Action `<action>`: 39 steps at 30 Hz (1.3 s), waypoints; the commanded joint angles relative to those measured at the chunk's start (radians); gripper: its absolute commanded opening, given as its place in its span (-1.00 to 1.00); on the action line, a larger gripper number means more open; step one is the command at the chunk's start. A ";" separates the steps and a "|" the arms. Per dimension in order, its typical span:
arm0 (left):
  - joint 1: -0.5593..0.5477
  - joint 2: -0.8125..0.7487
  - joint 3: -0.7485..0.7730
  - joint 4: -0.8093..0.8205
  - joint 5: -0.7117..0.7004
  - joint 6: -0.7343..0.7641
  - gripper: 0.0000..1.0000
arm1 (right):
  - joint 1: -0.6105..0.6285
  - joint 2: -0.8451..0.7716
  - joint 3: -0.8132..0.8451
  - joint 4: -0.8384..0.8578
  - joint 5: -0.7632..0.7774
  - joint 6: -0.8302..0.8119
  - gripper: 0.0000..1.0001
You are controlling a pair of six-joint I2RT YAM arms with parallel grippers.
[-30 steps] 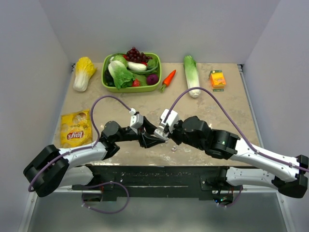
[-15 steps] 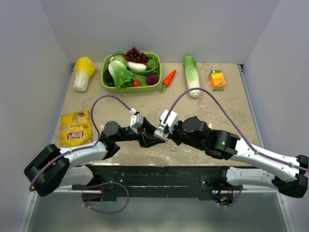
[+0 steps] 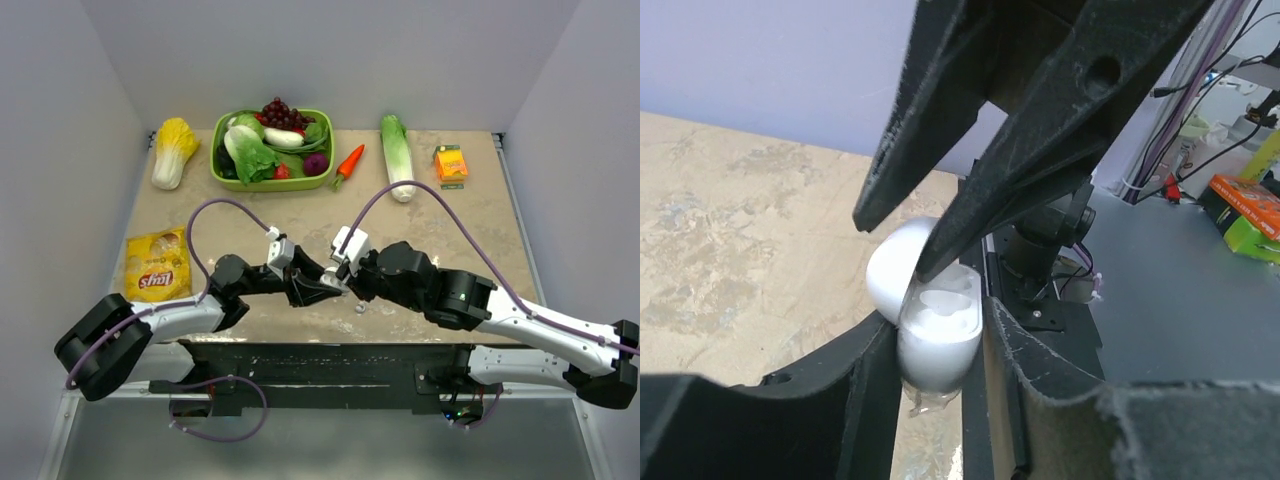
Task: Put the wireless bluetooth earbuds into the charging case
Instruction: Adjust the charging case.
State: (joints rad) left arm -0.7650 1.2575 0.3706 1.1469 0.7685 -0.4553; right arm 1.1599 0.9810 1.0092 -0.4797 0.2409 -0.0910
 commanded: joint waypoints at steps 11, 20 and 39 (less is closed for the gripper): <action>-0.003 -0.179 -0.159 0.090 -0.282 0.049 -1.00 | -0.221 -0.110 -0.033 0.227 -0.116 0.284 0.25; -0.003 -0.222 -0.185 0.076 -0.302 0.064 -1.00 | -0.255 -0.048 -0.035 0.250 -0.340 0.255 0.31; -0.003 -0.211 -0.139 0.065 -0.235 0.043 -1.00 | -0.230 0.039 -0.012 0.194 -0.459 0.154 0.29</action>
State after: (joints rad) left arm -0.7670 1.0451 0.1871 1.1721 0.5026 -0.4263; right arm 0.9199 1.0092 0.9600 -0.2890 -0.1844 0.0914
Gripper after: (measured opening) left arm 0.328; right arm 0.657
